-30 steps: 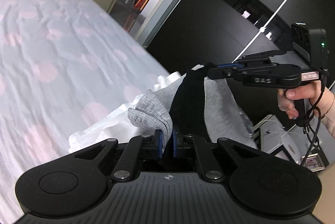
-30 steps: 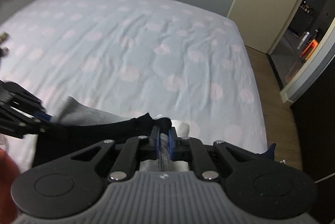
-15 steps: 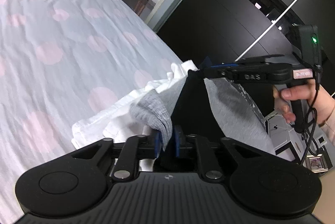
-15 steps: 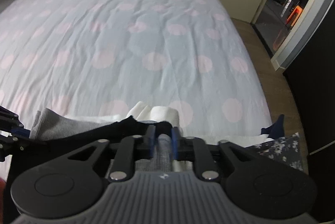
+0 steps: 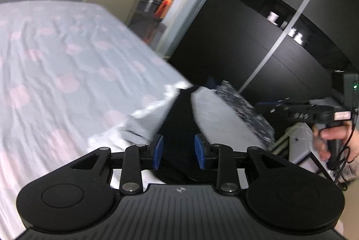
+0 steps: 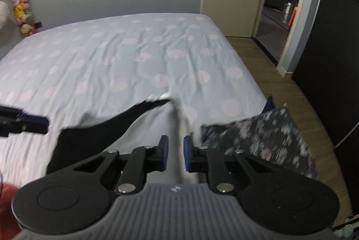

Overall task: Fold clothes
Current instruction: 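Lower the shirt onto the folded clothes stack and open both grippers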

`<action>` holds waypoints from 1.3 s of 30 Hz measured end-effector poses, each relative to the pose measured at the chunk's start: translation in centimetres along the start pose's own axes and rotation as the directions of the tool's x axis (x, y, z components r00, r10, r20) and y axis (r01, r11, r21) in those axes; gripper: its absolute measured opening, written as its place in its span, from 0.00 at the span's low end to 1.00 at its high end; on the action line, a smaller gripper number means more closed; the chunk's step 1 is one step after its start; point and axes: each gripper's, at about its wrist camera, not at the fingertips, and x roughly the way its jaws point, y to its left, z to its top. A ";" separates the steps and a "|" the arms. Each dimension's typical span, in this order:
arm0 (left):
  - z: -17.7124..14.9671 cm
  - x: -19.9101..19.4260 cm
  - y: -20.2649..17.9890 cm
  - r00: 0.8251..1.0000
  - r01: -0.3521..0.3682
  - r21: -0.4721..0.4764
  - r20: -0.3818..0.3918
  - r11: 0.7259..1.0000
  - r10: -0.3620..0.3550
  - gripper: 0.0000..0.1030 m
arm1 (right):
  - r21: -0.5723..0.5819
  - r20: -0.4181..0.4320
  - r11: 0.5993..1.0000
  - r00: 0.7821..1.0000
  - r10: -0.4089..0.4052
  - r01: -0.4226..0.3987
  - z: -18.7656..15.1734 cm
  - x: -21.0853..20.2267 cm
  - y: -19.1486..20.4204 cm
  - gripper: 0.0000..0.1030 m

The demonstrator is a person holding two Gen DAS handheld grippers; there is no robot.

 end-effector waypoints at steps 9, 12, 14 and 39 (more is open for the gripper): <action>-3.1 2.7 -6.3 0.994 0.004 0.182 -0.110 0.983 0.016 0.18 | 0.039 -0.002 0.999 1.000 0.015 -0.014 -5.8 -1.4 0.8 0.16; -3.8 3.7 -6.0 0.987 -0.049 0.236 -0.140 0.971 0.083 0.14 | 0.081 -0.011 0.997 1.000 0.013 -0.012 -6.8 -0.6 0.0 0.13; -4.2 4.1 -5.6 0.984 -0.054 0.258 -0.153 0.965 0.096 0.13 | 0.088 -0.029 0.996 1.000 0.010 -0.008 -7.3 0.1 -0.3 0.07; -2.0 -3.1 -9.6 0.995 -0.100 0.287 0.008 0.953 0.101 0.47 | 0.341 0.239 0.940 0.967 -0.091 0.004 -9.1 -11.2 3.7 0.56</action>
